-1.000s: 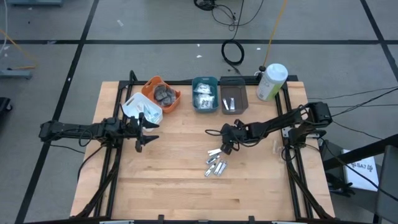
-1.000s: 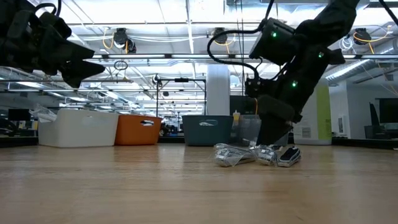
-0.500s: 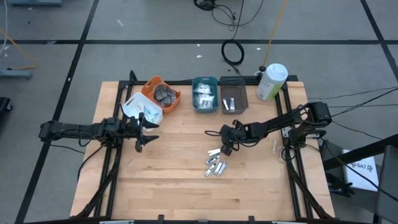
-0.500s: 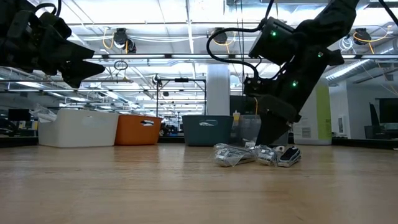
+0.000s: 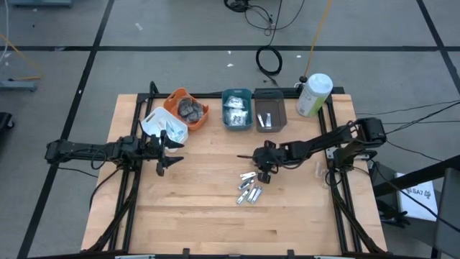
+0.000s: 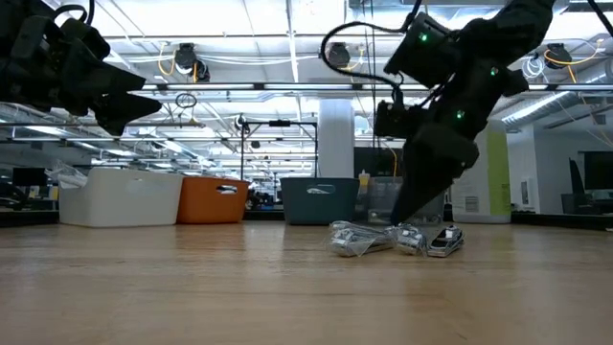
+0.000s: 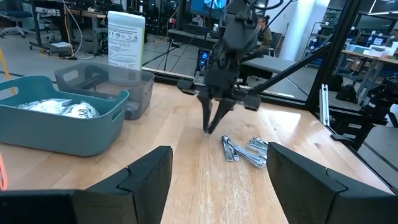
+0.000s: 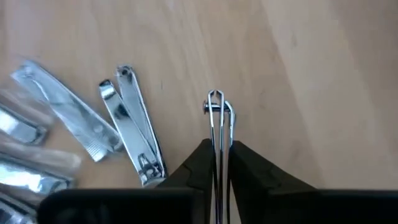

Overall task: Pick & Place Travel size toiletries
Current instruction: Put the silver nail cutter into the black bin

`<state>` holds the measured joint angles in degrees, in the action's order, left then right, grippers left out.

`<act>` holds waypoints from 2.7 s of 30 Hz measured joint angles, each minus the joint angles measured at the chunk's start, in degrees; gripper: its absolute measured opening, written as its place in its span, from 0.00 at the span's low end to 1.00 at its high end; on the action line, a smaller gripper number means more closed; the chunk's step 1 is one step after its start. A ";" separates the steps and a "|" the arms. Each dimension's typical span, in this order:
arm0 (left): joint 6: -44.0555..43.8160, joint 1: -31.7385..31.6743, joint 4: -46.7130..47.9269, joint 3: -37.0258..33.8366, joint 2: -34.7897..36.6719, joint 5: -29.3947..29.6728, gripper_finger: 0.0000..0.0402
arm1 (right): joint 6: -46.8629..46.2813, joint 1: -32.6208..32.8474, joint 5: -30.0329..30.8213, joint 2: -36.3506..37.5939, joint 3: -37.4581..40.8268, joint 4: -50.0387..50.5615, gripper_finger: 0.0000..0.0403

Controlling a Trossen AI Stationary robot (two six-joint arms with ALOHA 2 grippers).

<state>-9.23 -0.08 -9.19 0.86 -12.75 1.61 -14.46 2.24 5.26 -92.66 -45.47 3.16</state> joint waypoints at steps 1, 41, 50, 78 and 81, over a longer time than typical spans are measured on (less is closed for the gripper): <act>0.00 0.00 0.01 0.00 0.02 0.00 0.64 | 0.46 0.02 0.02 0.74 0.00 0.15 0.08; 0.00 0.00 0.01 0.00 0.00 0.00 0.64 | 8.53 -28.24 2.41 28.81 18.12 -25.23 0.05; 0.00 0.00 0.01 0.00 0.00 0.00 0.64 | 8.09 -39.42 -2.13 21.56 18.12 -26.72 0.07; 0.00 0.00 0.00 0.00 0.02 0.00 0.64 | 6.15 -39.78 -2.29 17.50 18.12 -31.63 0.23; 0.00 0.00 -0.01 0.00 0.01 0.00 0.64 | 6.15 -39.77 -2.34 17.50 18.12 -31.62 0.26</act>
<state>-9.23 -0.08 -9.19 0.86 -12.74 1.61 -8.32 -37.53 2.92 -75.16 -27.35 -28.46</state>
